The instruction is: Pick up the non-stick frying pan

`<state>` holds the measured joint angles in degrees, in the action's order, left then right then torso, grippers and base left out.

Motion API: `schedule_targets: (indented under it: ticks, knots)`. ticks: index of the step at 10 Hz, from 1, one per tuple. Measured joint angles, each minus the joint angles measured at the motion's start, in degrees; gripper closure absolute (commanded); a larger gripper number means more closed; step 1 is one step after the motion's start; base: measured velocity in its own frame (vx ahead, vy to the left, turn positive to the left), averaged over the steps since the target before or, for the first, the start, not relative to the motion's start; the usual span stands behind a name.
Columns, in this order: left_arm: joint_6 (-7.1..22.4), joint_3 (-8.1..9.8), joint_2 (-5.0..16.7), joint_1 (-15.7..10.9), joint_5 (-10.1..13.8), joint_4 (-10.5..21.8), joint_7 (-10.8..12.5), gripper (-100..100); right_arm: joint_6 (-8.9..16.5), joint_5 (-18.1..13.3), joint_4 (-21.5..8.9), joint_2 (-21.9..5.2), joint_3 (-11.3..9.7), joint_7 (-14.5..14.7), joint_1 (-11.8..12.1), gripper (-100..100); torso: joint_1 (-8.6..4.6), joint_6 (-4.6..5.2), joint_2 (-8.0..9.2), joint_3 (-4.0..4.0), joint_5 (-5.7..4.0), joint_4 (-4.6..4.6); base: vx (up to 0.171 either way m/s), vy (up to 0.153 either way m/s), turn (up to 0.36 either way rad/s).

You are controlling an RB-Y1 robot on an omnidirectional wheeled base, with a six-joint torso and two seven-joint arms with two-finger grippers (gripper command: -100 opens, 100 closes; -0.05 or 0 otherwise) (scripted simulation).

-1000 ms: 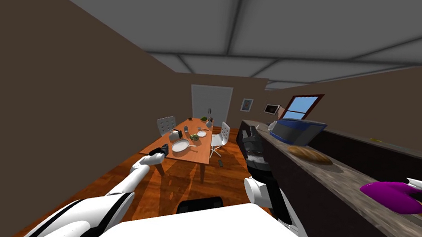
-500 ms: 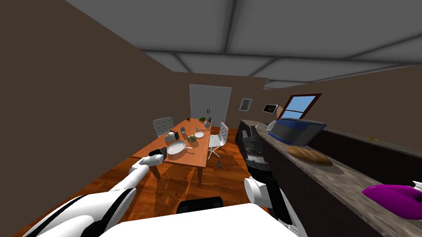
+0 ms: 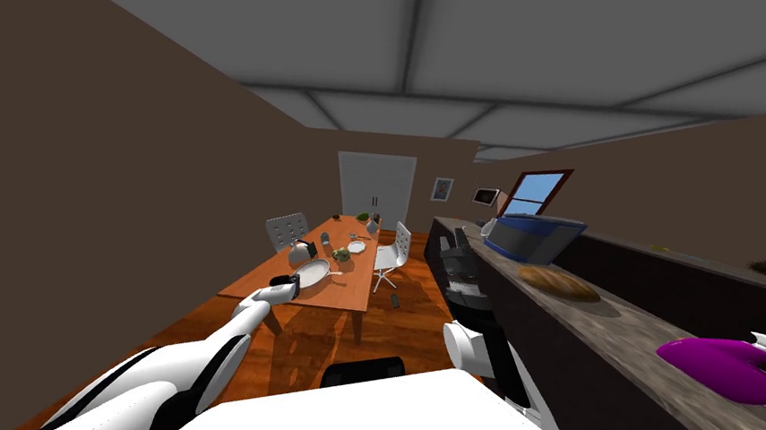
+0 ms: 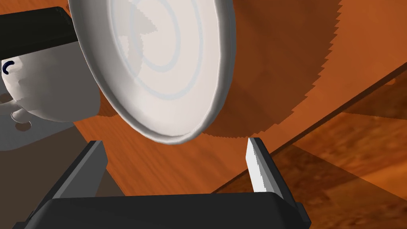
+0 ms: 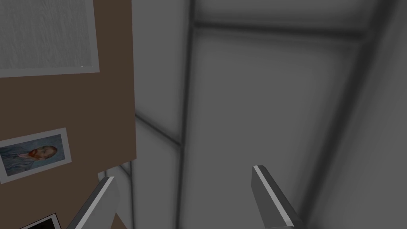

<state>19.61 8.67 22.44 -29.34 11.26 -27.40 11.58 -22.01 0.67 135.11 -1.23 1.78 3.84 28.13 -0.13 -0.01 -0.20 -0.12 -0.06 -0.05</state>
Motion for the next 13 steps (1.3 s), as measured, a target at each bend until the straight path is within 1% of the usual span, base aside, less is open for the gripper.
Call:
schedule_targets:
  ticks: [1, 2, 3, 4, 5, 6, 7, 8, 9, 10, 11, 12, 13]
  knots:
    - [-0.80, -0.14, 0.28, -1.25, 0.76, 3.19, -0.51, -100, 0.00, 0.00, 0.00, 0.00, 0.00, 0.00, 0.00, 0, 0.00, 0.01, 0.01, 0.01, 0.01, 0.01, 0.103, -0.081, -0.129]
    - [-0.87, -0.06, 0.20, -1.37, 0.93, 5.55, -0.66, -100, 0.00, 0.00, 0.00, 0.00, -0.01, 0.00, 0.00, 0, -0.17, 0.03, -0.16, -0.08, -0.02, -0.03, 0.109, -0.062, -0.052]
    - [0.34, 0.11, 0.10, -0.56, 0.61, 4.60, -0.36, -100, 0.00, 0.00, 0.00, 0.00, 0.00, 0.00, 0.01, 0, -0.13, 0.00, -0.21, -0.11, -0.03, -0.04, 0.044, -0.020, 0.003]
    - [0.70, 0.13, 0.09, -0.47, 0.57, 4.40, -0.26, 0, 0.00, 0.00, 0.00, 0.00, 0.00, 0.00, 0.00, 0, 0.00, 0.00, -0.05, -0.03, 0.00, -0.01, 0.008, -0.005, 0.000]
    - [0.66, 0.13, 0.08, -0.49, 0.57, 4.42, -0.27, -100, 0.00, 0.00, 0.00, 0.00, 0.00, 0.00, 0.00, 0, 0.07, -0.01, 0.09, 0.05, 0.02, 0.02, 0.047, -0.003, 0.172]
    - [-0.24, -0.02, -0.05, -1.07, 1.77, 5.91, -1.59, -100, 0.00, 0.00, 0.00, 0.00, 0.01, 0.00, 0.01, 0, 0.10, -0.05, 0.02, 0.02, 0.02, 0.01, 0.106, 0.000, 0.246]
    - [-0.22, -0.13, -0.58, -0.29, 2.22, 4.57, -2.85, -100, 0.00, 0.00, 0.00, 0.00, 0.01, 0.00, 0.01, 0, 0.11, -0.05, -0.15, -0.07, 0.03, -0.02, 0.135, -0.017, 0.193]
    - [-1.76, -0.39, -1.12, -1.38, 3.53, 7.26, -4.78, -100, 0.00, 0.00, 0.00, 0.00, 0.01, 0.00, 0.02, 0, 0.06, -0.02, -0.29, -0.16, 0.02, -0.06, 0.097, -0.011, 0.045]
    - [-1.59, -0.39, -1.62, -0.05, 2.99, 5.08, -5.06, -100, 0.00, 0.00, 0.00, 0.00, 0.00, 0.00, 0.01, 0, 0.09, 0.00, -0.21, -0.12, 0.02, -0.05, 0.082, 0.008, 0.121]
    - [-0.50, -0.40, -2.13, 1.54, 2.98, 2.14, -5.35, -100, 0.00, 0.00, 0.00, 0.00, 0.01, 0.00, 0.01, 0, 0.15, -0.03, -0.15, -0.08, 0.03, -0.03, 0.052, 0.002, 0.085]
    - [-0.61, -0.47, -2.30, 1.40, 3.48, 2.52, -6.09, -100, 0.00, 0.00, 0.00, 0.00, 0.00, 0.00, 0.00, 0, 0.14, 0.00, -0.06, -0.03, 0.03, -0.01, 0.013, -0.003, -0.004]
    - [-1.22, -0.53, -2.33, 0.95, 3.85, 3.54, -6.60, -100, 0.00, 0.00, 0.00, 0.00, 0.00, 0.00, 0.00, 0, 0.13, 0.01, 0.07, 0.04, 0.03, 0.02, 0.043, -0.001, 0.126]
    - [-1.93, -0.62, -2.81, 0.76, 4.09, 4.16, -7.30, -100, 0.00, 0.00, 0.00, 0.00, 0.01, 0.00, 0.00, 0, 0.13, -0.02, 0.03, 0.02, 0.03, 0.01, 0.028, -0.004, 0.035]
